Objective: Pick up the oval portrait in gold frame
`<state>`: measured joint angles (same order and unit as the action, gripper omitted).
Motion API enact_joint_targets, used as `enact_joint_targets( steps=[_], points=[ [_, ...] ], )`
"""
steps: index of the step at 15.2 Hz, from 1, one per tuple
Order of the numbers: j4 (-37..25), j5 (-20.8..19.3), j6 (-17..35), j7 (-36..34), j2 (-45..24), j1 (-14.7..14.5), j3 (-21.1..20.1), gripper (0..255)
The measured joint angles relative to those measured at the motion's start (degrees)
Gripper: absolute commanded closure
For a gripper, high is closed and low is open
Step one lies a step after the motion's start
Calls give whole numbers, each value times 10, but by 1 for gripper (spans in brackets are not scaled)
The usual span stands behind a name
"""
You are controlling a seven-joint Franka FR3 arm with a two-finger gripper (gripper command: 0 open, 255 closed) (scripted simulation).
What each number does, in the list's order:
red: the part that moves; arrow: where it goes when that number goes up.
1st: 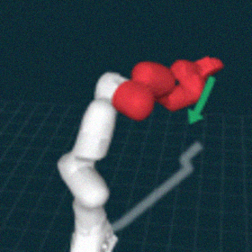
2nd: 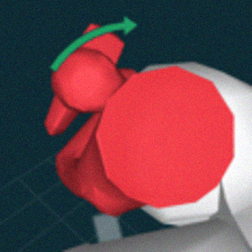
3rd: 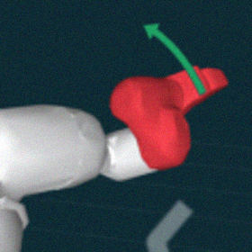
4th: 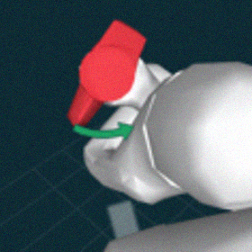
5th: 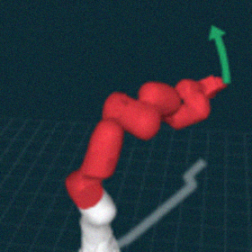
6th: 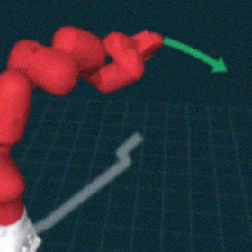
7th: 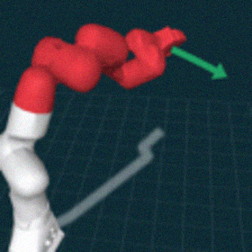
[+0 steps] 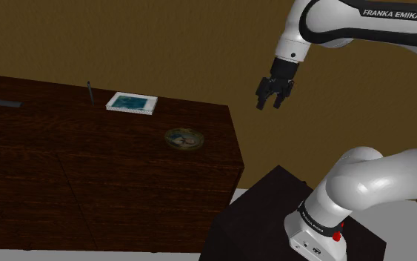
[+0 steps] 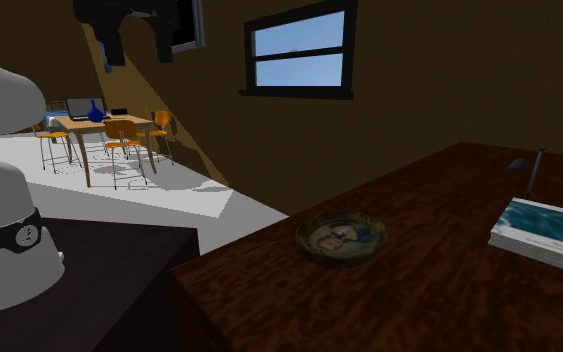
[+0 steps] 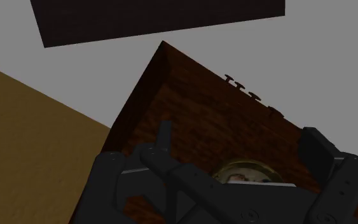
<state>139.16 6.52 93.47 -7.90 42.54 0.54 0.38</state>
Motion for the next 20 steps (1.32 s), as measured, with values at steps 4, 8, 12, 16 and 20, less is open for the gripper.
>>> enact_joint_targets(
  steps=[4,8,12,16,20],
  points=[
    [-6,10,28,-6,-46,-1,-2,0],
    [-31,24,73,-8,-139,0,3,0],
    [-70,42,113,-10,-242,-1,7,0],
    [-128,61,134,-12,-346,-2,10,0],
    [-181,81,150,-10,-440,0,14,0]
  ],
)
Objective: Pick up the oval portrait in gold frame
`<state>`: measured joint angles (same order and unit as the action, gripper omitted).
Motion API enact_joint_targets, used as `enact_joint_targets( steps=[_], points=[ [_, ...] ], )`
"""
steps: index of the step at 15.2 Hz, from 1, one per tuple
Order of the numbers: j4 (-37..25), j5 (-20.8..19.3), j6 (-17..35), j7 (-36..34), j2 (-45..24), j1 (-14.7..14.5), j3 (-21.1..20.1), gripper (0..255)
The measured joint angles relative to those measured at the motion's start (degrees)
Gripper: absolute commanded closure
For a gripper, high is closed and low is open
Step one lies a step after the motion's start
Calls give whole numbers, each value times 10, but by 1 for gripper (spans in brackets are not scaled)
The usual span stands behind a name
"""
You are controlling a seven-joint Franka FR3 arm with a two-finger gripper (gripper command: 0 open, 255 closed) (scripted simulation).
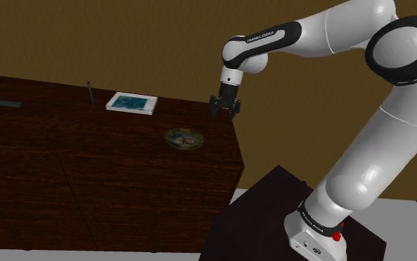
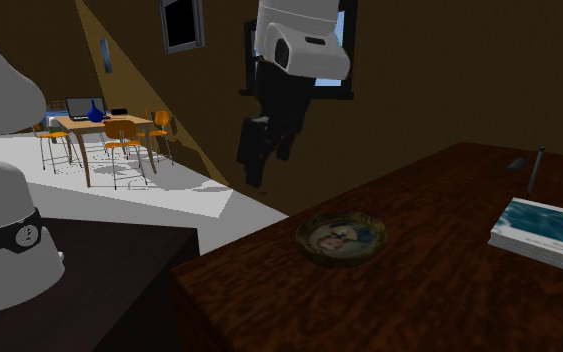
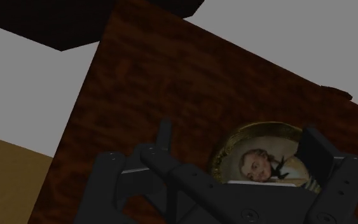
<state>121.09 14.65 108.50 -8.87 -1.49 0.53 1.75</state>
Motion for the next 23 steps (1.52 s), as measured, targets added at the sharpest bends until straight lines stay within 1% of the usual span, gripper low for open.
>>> enact_joint_targets(
  steps=[5,7,9,16,17,23],
  points=[
    [-89,27,7,-3,-127,3,-1,0],
    [-135,37,4,-5,-182,6,-2,0],
    [-165,44,3,-8,-220,7,-3,0],
    [-165,52,38,3,-259,8,-6,0],
    [-164,52,40,3,-261,7,-6,255],
    [-163,53,43,4,-262,7,-7,255]
  ],
)
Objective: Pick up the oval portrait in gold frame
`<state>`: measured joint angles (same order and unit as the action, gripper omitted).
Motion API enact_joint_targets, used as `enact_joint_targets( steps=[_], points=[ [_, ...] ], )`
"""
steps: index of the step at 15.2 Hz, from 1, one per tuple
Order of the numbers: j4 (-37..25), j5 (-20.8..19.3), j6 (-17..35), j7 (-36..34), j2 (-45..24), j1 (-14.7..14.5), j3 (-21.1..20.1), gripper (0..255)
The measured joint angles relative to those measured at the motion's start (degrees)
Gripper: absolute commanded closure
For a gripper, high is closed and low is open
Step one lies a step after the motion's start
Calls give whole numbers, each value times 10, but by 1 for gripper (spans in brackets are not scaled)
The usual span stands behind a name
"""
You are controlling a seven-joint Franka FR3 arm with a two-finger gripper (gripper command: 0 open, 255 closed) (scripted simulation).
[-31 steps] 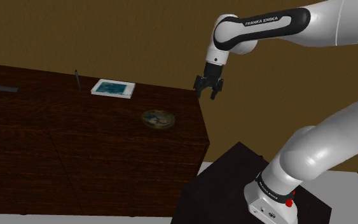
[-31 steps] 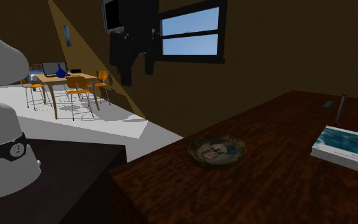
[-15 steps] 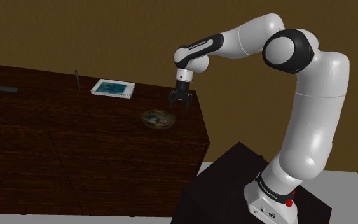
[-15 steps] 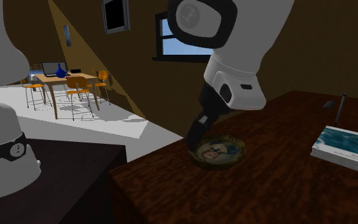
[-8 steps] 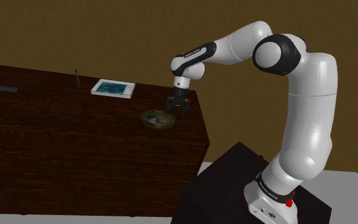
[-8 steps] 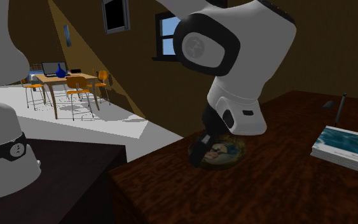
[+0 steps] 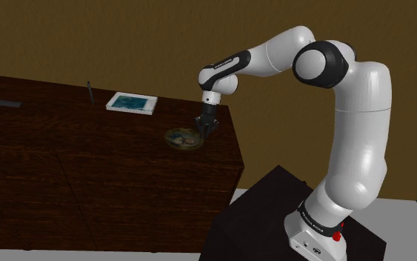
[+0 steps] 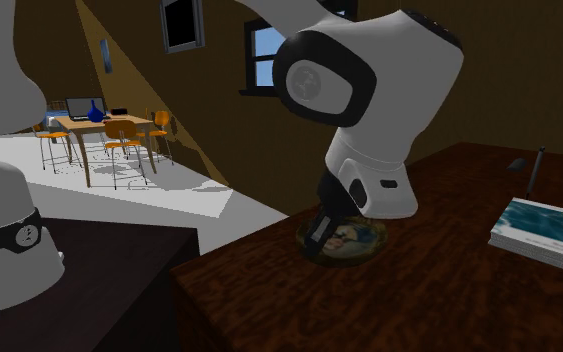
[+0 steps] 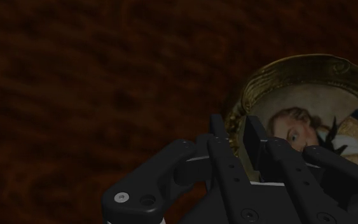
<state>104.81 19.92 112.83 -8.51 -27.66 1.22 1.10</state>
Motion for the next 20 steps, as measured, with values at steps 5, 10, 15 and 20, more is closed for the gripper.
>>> enact_joint_targets(
  steps=[5,10,15,20],
  points=[
    [-1,0,-3,0,2,0,0,255],
    [-7,-4,-28,-8,21,1,2,255],
    [-14,-8,-56,-18,44,1,3,255],
    [-29,-11,-85,-26,60,2,4,255]
  ],
)
